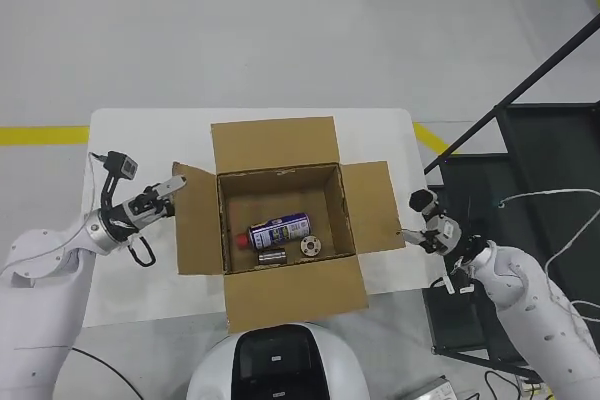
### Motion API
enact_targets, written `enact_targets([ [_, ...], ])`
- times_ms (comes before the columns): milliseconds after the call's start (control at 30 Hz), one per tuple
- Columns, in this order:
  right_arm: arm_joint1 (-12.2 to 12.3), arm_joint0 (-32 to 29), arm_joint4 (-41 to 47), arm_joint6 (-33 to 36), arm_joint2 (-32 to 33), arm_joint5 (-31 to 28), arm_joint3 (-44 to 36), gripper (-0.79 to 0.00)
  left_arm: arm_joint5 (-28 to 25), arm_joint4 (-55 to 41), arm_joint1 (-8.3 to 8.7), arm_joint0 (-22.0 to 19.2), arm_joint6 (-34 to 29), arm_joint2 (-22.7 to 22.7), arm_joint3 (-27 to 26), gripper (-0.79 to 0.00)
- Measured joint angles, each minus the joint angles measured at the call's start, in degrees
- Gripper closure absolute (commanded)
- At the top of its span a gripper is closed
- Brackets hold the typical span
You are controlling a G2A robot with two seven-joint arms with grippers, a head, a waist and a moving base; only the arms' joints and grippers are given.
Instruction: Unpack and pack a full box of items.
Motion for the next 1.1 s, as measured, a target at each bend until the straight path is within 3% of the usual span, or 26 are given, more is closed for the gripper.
enact_targets([
  [200, 1.49, 3.52, 15.12, 11.16, -4.21, 0.0, 9.14, -0.785, 1.46, 2.3, -0.72, -3.71, 0.54, 5.54, -0.62, -0.785],
  [433, 1.19, 10.25, 31.06, 24.42, -12.26, 0.0, 17.51, -0.785, 1.62, 4.31, -2.03, -8.07, 1.48, 13.04, 1.83, -0.785],
  [567, 0.78, 12.88, 36.55, 28.67, -15.06, 0.0, 19.18, -0.785, 1.59, 5.76, -2.58, -9.49, 2.06, 15.99, 3.04, -0.785],
  [800, 0.79, 13.04, 50.03, 39.43, -17.07, 0.0, 12.07, -0.785, 1.82, 7.91, -3.0, -10.93, 3.04, 18.27, 4.43, -0.785],
  [1033, 1.02, 9.34, 67.74, 59.86, -12.4, 0.0, -0.15, -0.785, 1.98, 9.53, -3.08, -11.55, 4.18, 18.64, 4.93, -0.785],
  [1100, 0.96, 8.97, 68.77, 61.87, -13.3, 0.0, -2.71, -0.785, 1.89, 9.81, -3.1, -11.62, 4.44, 18.76, 5.02, -0.785],
])
